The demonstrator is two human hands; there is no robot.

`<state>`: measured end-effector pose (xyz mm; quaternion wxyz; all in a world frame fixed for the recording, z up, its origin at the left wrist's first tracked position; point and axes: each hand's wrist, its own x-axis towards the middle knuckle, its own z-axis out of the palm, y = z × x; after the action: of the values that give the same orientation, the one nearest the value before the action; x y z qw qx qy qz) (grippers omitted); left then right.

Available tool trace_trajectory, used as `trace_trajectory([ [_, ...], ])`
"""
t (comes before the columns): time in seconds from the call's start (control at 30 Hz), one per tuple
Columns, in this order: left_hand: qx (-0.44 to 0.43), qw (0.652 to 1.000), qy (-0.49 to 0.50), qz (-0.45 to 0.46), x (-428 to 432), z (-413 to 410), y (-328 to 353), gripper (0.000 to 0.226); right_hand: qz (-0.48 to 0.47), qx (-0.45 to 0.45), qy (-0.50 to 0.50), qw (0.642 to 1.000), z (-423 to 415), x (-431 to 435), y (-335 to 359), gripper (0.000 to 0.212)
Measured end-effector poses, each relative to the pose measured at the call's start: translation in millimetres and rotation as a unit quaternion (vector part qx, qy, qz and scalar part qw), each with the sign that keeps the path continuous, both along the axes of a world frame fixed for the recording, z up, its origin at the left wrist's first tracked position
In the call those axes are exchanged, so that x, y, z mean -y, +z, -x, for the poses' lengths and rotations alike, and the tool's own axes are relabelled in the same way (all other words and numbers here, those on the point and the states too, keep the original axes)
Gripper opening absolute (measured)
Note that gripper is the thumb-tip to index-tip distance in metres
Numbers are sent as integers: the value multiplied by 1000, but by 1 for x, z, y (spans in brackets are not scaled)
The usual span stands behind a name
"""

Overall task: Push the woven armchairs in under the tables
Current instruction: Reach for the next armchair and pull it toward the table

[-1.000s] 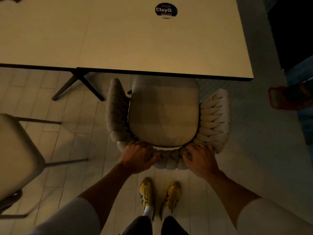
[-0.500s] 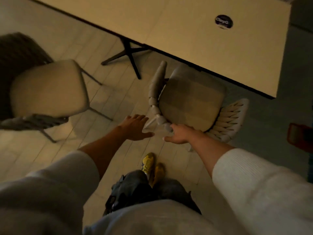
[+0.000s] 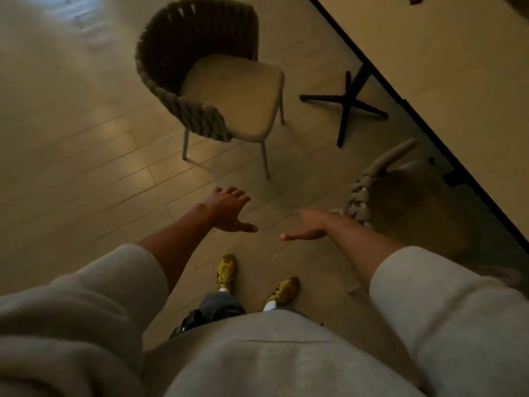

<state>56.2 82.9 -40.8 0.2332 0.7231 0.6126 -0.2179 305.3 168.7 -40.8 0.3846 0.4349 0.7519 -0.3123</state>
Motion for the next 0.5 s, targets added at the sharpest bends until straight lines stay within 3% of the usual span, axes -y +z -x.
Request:
trace_trajectory([
  [0.3, -4, 998, 67, 17, 72, 183, -1, 110, -26, -4, 40, 999, 171, 30, -7, 112],
  [0.5, -16, 997, 74, -20, 108, 354, 5, 98, -63, -36, 60, 996, 320, 52, 0, 96],
])
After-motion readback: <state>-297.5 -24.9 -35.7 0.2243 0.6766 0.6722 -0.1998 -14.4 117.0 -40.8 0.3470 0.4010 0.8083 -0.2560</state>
